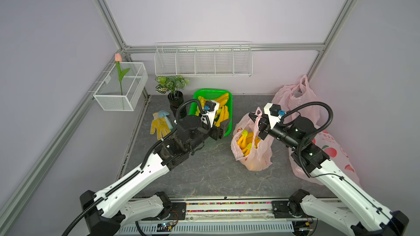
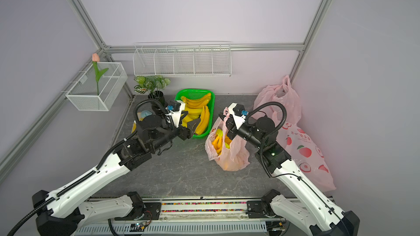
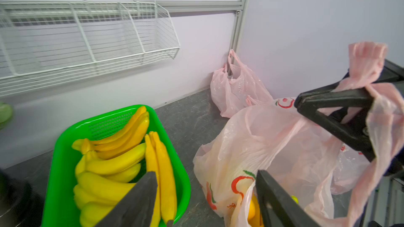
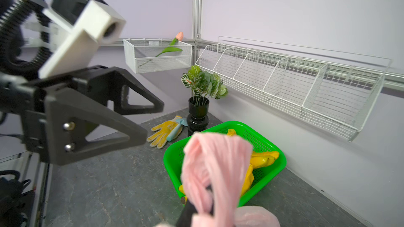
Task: Place the banana into a plastic bag & tie a knot
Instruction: Cross the plastic bag at the center of the board.
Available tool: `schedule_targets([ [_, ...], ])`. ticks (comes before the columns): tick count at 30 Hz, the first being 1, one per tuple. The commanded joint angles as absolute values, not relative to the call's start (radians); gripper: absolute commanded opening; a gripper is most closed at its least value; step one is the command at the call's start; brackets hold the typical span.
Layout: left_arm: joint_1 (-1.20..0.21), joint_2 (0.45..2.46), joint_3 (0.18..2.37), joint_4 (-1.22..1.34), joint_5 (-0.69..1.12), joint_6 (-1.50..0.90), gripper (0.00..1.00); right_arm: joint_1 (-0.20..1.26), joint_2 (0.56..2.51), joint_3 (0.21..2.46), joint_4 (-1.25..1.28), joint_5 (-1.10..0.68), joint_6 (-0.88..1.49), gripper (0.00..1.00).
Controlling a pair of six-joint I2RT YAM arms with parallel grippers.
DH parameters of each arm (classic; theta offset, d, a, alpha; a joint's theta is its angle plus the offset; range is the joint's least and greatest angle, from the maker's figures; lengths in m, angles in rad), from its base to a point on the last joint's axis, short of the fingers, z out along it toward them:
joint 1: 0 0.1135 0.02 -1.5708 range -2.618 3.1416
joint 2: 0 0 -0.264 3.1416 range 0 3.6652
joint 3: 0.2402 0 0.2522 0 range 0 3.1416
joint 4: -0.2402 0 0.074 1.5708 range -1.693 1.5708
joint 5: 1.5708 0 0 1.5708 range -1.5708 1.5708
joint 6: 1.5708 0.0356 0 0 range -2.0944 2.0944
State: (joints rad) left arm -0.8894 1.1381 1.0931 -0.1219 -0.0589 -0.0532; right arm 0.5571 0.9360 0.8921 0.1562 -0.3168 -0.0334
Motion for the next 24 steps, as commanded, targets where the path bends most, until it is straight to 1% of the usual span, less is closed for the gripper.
schedule_targets([
  [1,-0.888,1.185,1.066,0.035,0.115,0.035,0.7,0.544,0.944,0.913,0.191,-0.446,0.024,0.07],
  [4,-0.887,1.194,1.025,0.134,0.224,0.068,0.69,0.535,0.962,0.917,0.205,-0.507,0.047,0.07],
  [6,-0.888,1.205,1.006,0.188,0.29,0.083,0.66,0.532,0.978,0.922,0.214,-0.541,0.06,0.07],
  [11,-0.887,1.255,1.008,0.219,0.382,0.092,0.61,0.531,1.013,0.934,0.237,-0.591,0.087,0.07],
  [14,-0.887,1.302,1.017,0.236,0.398,0.092,0.56,0.531,1.03,0.938,0.259,-0.612,0.103,0.07],
  [16,-0.887,1.328,1.017,0.256,0.402,0.096,0.55,0.532,1.038,0.94,0.269,-0.62,0.112,0.07],
  [21,-0.887,1.368,1.02,0.341,0.316,0.078,0.5,0.532,1.054,0.931,0.295,-0.644,0.132,0.06],
  [24,-0.887,1.389,1.036,0.384,0.303,0.055,0.48,0.532,1.054,0.919,0.299,-0.63,0.129,0.06],
])
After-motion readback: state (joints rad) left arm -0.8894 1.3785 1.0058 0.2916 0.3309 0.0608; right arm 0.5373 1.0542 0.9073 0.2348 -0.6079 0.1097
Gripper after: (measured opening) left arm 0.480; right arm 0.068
